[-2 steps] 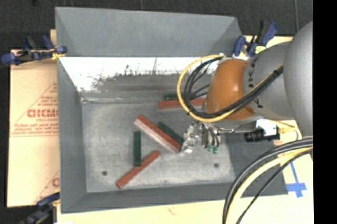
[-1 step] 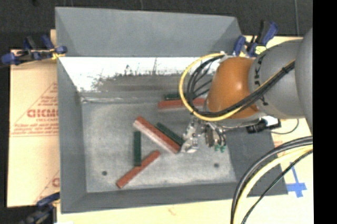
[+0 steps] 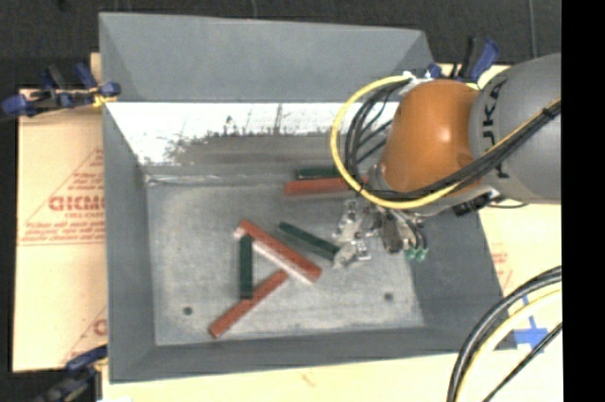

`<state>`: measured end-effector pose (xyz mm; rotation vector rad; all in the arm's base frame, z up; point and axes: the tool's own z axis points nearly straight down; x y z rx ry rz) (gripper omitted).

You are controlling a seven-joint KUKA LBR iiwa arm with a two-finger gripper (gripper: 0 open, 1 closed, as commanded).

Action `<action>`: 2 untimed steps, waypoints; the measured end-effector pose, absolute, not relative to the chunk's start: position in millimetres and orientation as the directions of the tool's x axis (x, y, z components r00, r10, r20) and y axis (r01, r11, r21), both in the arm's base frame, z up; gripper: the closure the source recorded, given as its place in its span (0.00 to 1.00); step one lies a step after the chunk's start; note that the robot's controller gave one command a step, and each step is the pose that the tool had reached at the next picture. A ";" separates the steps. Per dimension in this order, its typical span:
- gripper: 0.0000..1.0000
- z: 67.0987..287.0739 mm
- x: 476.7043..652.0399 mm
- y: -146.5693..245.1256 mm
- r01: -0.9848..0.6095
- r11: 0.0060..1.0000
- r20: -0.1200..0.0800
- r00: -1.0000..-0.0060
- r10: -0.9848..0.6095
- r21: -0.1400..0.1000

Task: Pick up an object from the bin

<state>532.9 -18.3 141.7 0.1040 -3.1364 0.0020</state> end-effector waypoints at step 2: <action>1.00 200.4 535.6 25.2 -0.109 0.994 0.002 -0.994 -0.109 0.004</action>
Offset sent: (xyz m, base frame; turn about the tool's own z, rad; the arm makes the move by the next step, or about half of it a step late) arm -0.0293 -0.0165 0.1013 -0.1447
